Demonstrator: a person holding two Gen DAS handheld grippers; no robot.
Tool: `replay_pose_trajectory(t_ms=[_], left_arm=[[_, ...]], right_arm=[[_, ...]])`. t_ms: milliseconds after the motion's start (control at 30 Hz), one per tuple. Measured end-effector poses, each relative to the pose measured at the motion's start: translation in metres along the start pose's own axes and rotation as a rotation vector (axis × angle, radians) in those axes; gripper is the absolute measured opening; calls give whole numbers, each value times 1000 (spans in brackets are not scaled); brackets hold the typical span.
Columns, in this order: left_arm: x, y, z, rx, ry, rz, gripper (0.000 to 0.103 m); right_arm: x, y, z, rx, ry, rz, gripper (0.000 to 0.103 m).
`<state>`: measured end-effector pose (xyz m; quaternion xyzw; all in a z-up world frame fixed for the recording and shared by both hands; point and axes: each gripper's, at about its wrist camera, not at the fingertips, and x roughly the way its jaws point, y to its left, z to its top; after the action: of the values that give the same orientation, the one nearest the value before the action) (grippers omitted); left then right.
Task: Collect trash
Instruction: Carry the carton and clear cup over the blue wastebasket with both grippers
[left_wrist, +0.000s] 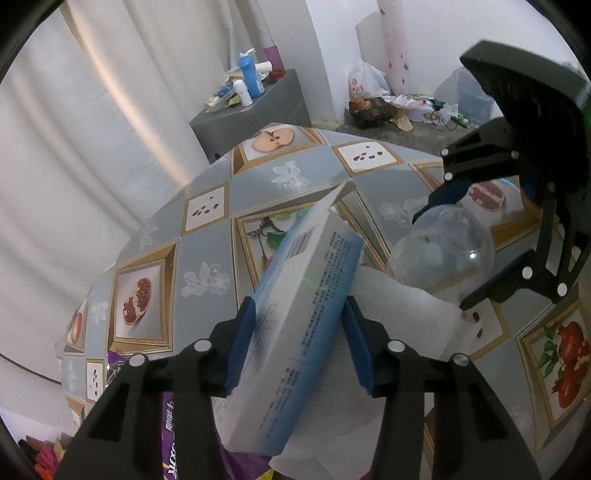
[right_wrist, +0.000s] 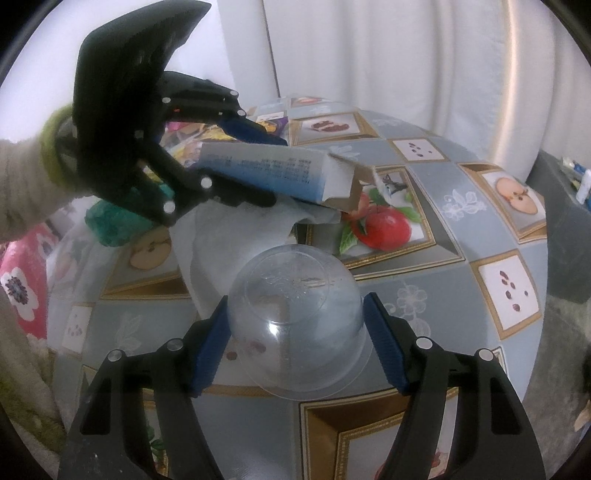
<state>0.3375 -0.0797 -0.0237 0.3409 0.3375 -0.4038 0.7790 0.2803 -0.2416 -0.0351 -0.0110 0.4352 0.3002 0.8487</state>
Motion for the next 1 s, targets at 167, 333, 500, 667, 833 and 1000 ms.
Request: replay_pose_trajectory(t_ms=[167,333,500,667,833,1000], left_arm=[[-3,9,4,-32,-9,10,40],[-4,14,7,-53,-4,39,37],[-2,23,9,-84,9,68,37],[3,27,10,-97,26,81,37],[1,24,11,-78,14,116,31],[-13,22,13,-69,-19,147,30]], right_arm=[[-1,0,-1,-1,-3,6,66],[-1,0,-2,-1,-4,10,66],[-1,0,-3,2,-8,13,66],[0,-1,-4,9,-14,14,66],[-5,-4,-5,33,-39,14,66],[-15,-5,-3,45,-67,-5,65]])
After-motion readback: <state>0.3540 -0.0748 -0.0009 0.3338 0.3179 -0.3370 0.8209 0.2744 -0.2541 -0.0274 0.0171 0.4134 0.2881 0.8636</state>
